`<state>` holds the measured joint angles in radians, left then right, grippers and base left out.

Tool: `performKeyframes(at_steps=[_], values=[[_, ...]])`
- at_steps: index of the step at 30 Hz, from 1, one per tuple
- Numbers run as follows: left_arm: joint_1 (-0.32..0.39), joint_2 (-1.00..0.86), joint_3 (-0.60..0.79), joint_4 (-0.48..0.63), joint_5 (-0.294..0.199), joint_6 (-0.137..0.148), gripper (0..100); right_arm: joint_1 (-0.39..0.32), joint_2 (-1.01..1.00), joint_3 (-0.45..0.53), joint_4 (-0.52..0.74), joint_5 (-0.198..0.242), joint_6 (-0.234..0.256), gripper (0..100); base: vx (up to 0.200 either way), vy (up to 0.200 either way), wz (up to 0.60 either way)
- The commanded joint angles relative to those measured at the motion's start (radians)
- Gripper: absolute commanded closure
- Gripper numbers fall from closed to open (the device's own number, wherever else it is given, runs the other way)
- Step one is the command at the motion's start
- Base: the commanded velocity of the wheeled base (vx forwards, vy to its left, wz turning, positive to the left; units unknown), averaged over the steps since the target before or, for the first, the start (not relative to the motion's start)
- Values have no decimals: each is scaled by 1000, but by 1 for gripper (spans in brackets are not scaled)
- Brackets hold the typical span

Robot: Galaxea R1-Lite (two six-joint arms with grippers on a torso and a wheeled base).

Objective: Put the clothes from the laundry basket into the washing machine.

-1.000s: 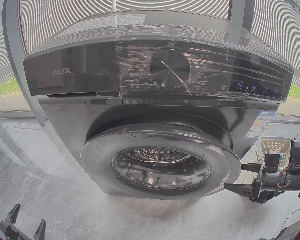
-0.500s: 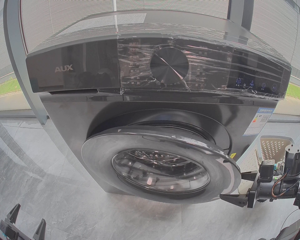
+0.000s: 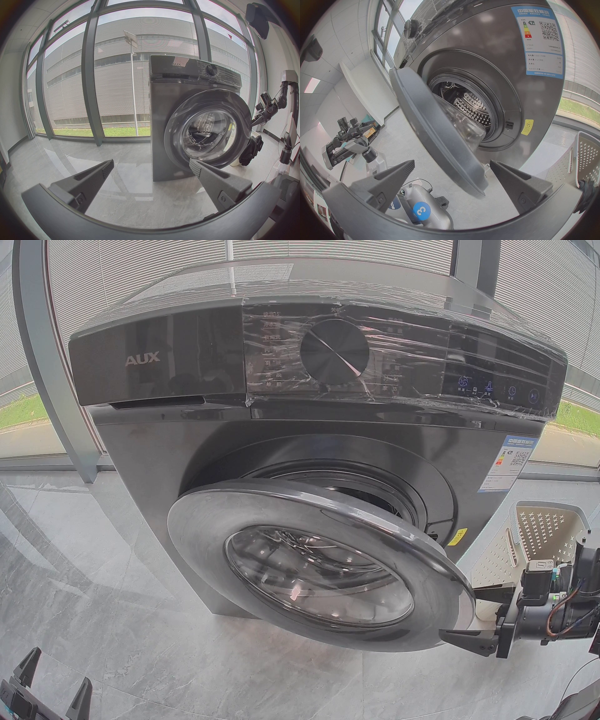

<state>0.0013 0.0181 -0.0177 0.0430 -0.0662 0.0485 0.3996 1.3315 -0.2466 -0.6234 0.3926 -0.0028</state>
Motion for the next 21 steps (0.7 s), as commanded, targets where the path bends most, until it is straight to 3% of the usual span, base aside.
performKeyframes(at_steps=[1, 6, 8, 15, 21], values=[[0, -18, 18, 0, 0, -1, 0, 5, 52, -25, -1, -1, 0, 0, 0, 0, 0], [0, -18, 18, 0, 0, -1, 0, 15, 68, -14, 2, 0, -2, 0, -160, 0, 0], [0, -18, 18, 0, 0, -1, 0, 61, 55, 23, -1, 0, 3, 0, -200, 0, 0], [0, -18, 18, 0, 0, 1, 0, 96, -46, 90, 4, 9, 12, 0, 0, 0, 0], [0, -18, 18, 0, 0, 1, 0, 67, -23, 46, -9, 2, 41, 0, 0, 0, 0]])
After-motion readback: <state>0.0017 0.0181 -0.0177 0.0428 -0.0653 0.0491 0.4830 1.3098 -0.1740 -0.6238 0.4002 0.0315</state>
